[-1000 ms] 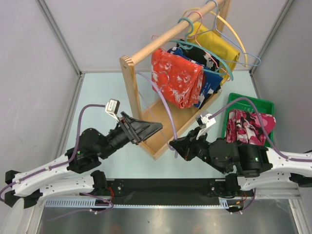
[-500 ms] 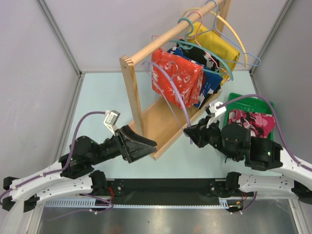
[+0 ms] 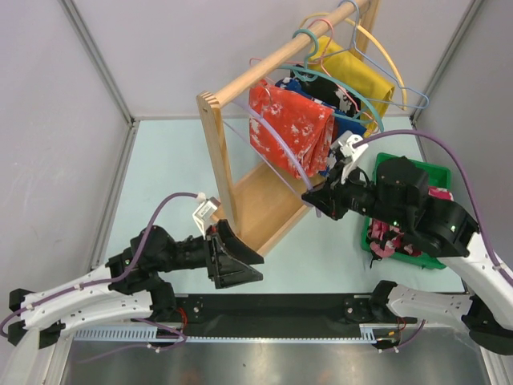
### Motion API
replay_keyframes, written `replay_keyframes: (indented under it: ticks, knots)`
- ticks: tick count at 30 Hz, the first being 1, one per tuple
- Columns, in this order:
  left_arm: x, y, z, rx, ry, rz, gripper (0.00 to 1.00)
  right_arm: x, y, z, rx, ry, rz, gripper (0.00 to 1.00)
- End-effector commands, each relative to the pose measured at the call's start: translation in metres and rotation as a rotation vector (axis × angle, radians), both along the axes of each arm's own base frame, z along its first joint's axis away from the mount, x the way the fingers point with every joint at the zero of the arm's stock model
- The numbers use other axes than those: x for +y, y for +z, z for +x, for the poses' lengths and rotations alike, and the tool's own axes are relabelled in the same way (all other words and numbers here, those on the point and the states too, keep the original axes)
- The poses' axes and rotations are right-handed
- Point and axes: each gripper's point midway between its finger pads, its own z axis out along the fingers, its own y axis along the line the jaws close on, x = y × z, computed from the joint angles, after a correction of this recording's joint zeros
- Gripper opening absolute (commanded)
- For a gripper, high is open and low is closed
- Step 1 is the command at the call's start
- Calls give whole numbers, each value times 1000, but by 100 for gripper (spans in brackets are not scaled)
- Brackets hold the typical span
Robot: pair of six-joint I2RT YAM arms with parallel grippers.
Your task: Remove the trousers from the hanger
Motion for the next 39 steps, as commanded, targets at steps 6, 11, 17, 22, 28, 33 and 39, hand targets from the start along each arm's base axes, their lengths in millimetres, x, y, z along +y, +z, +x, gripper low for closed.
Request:
replay_keyframes:
  ticks: [6,11,17,22,28,33,39]
  knots:
    - [2,-5,-15,-76,-88,5,91,-17,41,-16,-105,71,71,0]
    - [0,-8,-11,-75,-70,30,89,-20,60,-17,-136,69,88,0]
    - [1,-9,-1,-88,-15,57,86,-7,76,-8,-148,89,84,0]
    - [11,10,22,-151,127,89,81,4,68,3,-119,86,55,0]
    - [52,68,50,-342,356,49,74,8,61,13,-84,83,66,0]
    - [89,79,66,-413,498,108,73,5,49,20,-48,74,55,0]
    - [144,58,98,-363,772,215,70,5,26,17,-4,106,31,0]
